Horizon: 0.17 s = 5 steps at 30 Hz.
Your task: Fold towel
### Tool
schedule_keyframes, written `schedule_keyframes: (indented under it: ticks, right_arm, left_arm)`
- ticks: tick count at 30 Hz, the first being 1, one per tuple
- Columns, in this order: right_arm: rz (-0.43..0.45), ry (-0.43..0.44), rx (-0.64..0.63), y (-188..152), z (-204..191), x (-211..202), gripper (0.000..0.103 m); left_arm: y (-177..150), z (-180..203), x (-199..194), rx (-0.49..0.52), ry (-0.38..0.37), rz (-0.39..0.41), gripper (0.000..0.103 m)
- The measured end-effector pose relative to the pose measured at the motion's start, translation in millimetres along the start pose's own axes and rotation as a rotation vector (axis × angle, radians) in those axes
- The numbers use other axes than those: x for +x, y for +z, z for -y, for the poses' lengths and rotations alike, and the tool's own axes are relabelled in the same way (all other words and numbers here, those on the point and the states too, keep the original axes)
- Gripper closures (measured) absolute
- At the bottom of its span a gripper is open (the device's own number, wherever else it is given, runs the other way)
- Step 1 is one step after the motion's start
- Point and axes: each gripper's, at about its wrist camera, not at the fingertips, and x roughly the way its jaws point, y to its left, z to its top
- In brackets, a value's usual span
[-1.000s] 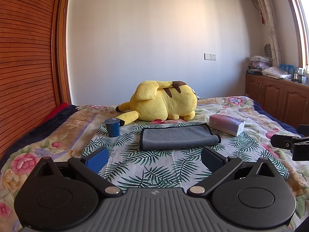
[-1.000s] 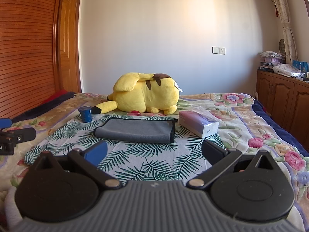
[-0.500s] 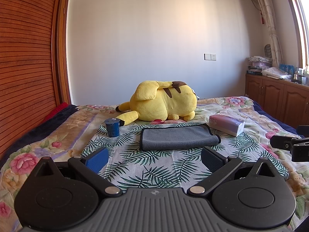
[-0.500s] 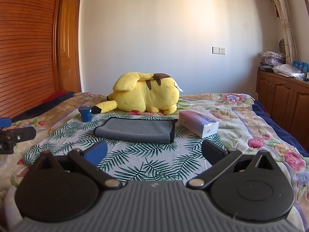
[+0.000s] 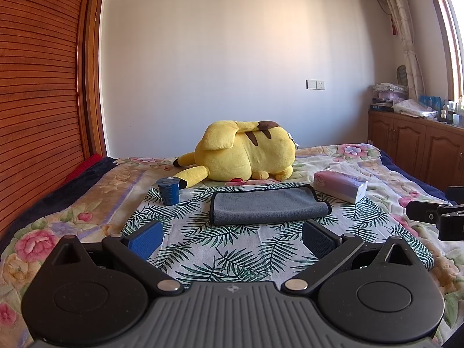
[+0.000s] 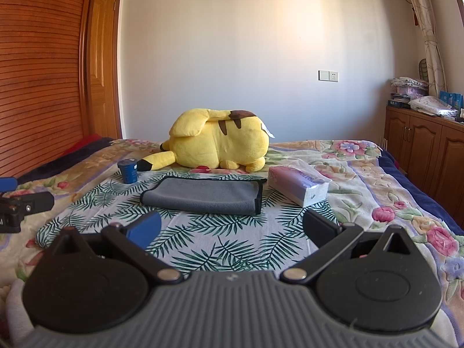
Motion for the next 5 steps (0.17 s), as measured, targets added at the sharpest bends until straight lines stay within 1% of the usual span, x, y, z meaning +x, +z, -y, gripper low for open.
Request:
schedule_keyframes:
  ticks: [5]
  right_arm:
    - [0.0,0.0,0.0,-0.2,2.0,-0.3,0.0]
  left_arm:
    - [0.0,0.1,0.1,-0.001,-0.001,-0.001,0.016]
